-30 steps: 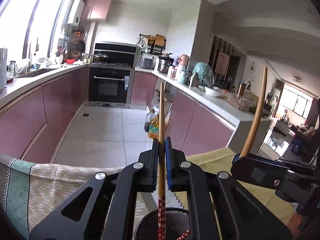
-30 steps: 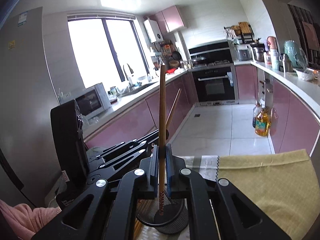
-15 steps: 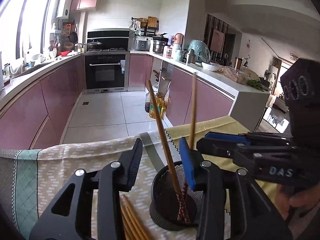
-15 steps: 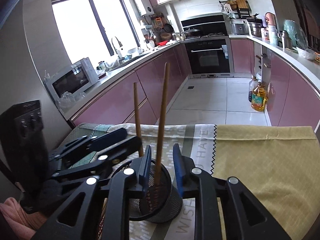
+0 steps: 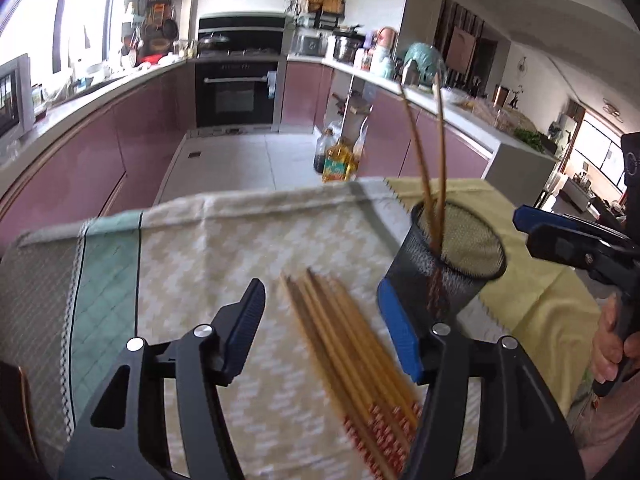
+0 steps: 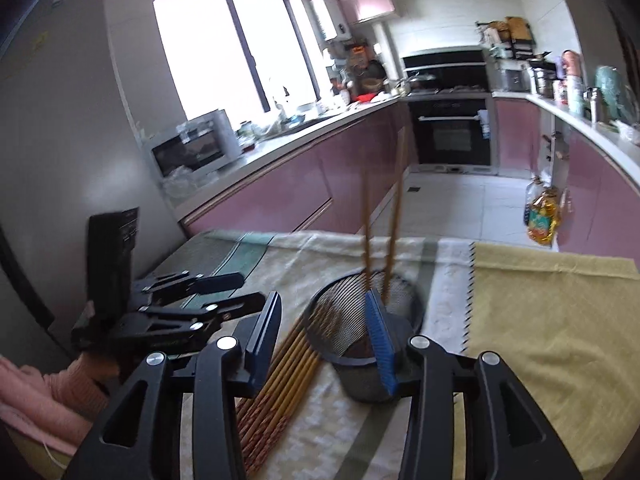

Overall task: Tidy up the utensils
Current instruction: 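Lower the chopsticks into the mesh cup and open both tools, then move both tools back to the chopstick row and grasp one chopstick each, then lift the chopstick in the left tool while the right tool raises its chopstick toward the cup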

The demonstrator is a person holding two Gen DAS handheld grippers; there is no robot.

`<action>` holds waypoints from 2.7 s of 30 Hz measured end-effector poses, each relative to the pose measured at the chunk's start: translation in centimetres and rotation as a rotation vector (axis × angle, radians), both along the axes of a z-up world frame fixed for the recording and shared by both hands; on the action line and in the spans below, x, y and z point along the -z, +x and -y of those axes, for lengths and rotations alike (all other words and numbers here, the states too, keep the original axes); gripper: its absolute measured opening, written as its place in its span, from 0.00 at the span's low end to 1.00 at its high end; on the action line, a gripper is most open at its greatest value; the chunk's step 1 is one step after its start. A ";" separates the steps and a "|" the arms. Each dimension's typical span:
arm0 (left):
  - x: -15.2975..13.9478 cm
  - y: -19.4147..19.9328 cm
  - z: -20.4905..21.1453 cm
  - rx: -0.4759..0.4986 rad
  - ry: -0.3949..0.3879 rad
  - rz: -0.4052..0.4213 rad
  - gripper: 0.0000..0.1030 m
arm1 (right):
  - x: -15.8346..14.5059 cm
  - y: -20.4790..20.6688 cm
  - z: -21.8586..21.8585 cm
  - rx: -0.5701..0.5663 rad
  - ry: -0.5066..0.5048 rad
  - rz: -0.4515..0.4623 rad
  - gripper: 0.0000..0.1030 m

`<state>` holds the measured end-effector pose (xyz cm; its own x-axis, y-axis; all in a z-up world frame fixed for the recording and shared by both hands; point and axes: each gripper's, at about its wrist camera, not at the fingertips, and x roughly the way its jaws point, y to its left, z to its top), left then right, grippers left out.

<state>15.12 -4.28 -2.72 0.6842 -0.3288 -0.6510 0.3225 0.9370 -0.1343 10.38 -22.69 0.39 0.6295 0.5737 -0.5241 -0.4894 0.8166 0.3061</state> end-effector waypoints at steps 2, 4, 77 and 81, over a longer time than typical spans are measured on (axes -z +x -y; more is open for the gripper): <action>1.2 -0.4 -0.9 -0.006 0.004 -0.045 0.57 | 1.5 -0.3 -1.4 -0.023 -0.015 -0.042 0.40; 2.6 -0.7 -1.1 -0.008 0.006 -0.080 0.57 | 2.5 -0.6 -2.4 -0.049 -0.010 -0.060 0.40; 7.3 -3.5 -0.5 0.054 0.047 -0.217 0.08 | 9.0 -0.5 -7.9 0.026 -0.170 -0.240 0.05; 7.4 -3.5 -0.2 0.069 0.069 -0.217 0.08 | 9.2 -0.4 -7.7 0.023 -0.185 -0.248 0.06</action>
<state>11.59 -4.03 -10.10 0.5030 -0.3195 -0.8031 0.3564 0.9232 -0.1441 9.98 -14.96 -8.82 0.4811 0.4412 -0.7576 -0.3988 0.8797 0.2590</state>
